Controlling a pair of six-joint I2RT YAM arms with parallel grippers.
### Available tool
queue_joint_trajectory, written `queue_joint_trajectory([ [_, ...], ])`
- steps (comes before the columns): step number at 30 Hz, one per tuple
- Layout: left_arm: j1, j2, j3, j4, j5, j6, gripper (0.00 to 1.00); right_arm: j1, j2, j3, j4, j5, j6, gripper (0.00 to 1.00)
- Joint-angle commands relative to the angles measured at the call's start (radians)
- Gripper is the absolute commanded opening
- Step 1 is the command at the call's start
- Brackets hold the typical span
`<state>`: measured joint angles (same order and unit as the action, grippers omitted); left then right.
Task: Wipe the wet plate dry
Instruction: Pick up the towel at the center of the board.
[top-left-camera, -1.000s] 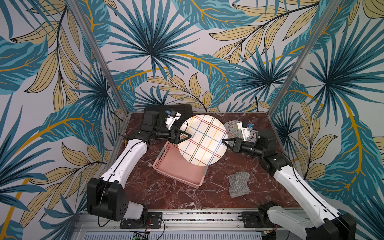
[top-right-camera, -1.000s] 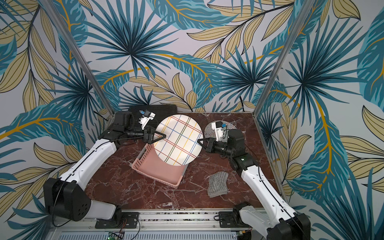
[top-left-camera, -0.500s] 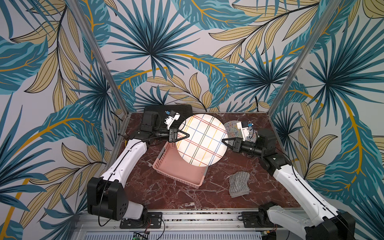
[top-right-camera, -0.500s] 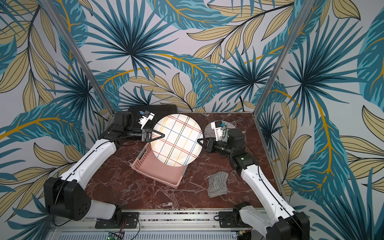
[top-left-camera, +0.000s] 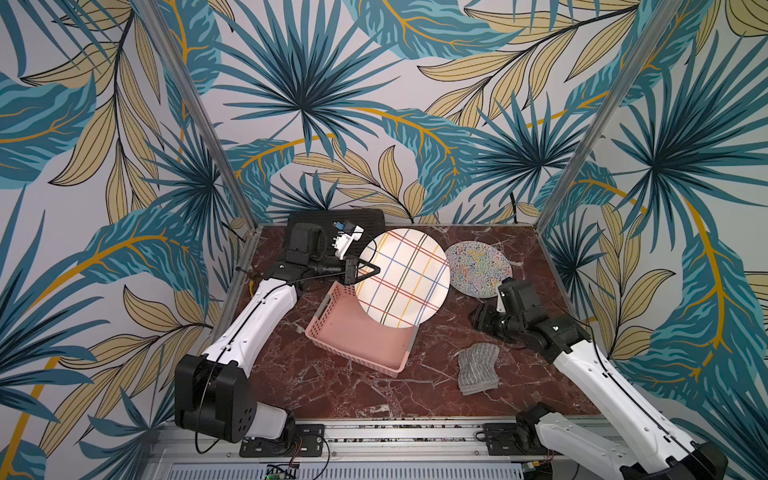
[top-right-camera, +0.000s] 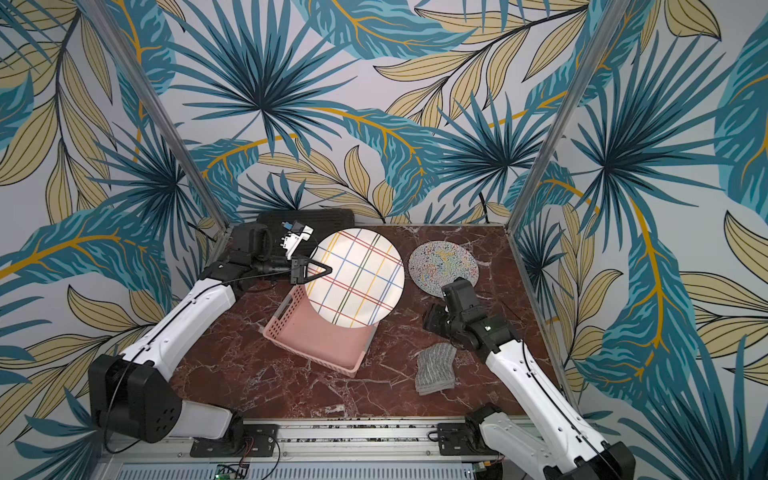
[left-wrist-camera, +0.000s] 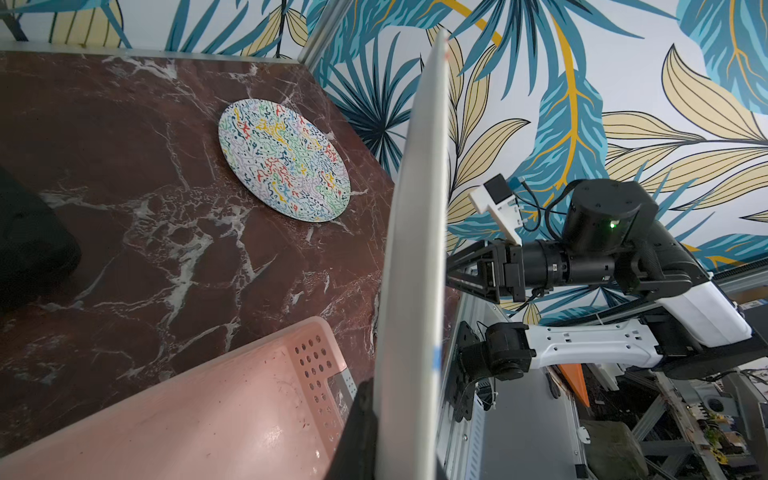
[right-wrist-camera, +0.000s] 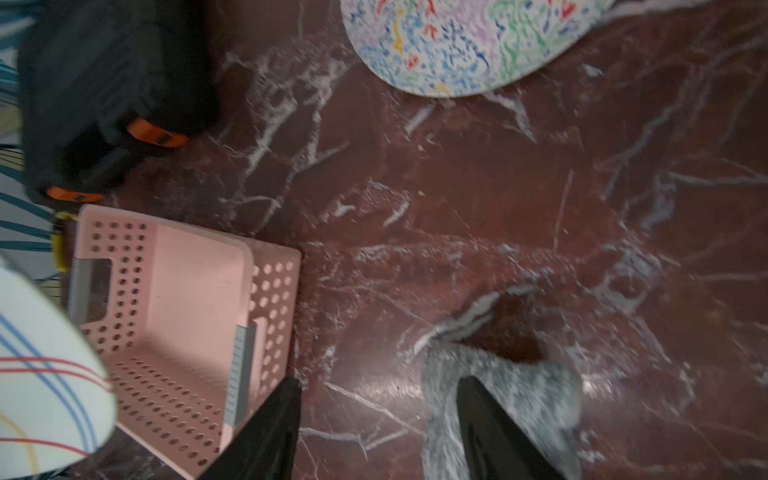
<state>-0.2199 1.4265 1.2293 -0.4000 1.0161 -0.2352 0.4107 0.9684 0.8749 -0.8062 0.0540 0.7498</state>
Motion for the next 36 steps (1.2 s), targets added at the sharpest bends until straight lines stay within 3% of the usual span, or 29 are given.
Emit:
queue_joint_trajectory([
  [1,0.004,0.007,0.039,0.017,0.005,0.020,0.00,0.095,-0.019,-0.067,-0.183,0.152,0.163,0.63],
  [8,0.004,0.014,0.035,0.010,0.002,0.035,0.00,0.240,0.100,-0.170,-0.124,0.224,0.279,0.65],
  [13,0.004,0.010,0.034,0.002,-0.008,0.047,0.00,0.267,0.237,-0.214,-0.030,0.276,0.294,0.60],
  [16,0.004,0.007,0.029,0.002,-0.010,0.047,0.00,0.268,0.300,-0.251,0.045,0.287,0.301,0.46],
  [19,0.004,0.001,0.020,0.008,-0.015,0.049,0.00,0.268,0.314,-0.271,0.106,0.296,0.298,0.21],
  [21,0.004,-0.001,0.017,0.008,-0.019,0.054,0.00,0.268,0.286,-0.257,0.105,0.312,0.276,0.03],
  [22,0.003,-0.002,0.016,0.008,-0.021,0.054,0.00,0.268,0.259,-0.244,0.098,0.320,0.256,0.00],
  [26,0.004,-0.004,0.016,0.011,-0.022,0.049,0.00,0.268,0.075,-0.182,0.100,0.327,0.103,0.00],
  [30,0.004,-0.002,0.016,0.018,-0.025,0.042,0.00,0.268,-0.095,-0.123,0.192,0.238,-0.078,0.00],
  [36,0.004,-0.004,0.008,0.025,-0.029,0.043,0.00,0.269,-0.118,0.023,0.357,0.032,-0.200,0.00],
])
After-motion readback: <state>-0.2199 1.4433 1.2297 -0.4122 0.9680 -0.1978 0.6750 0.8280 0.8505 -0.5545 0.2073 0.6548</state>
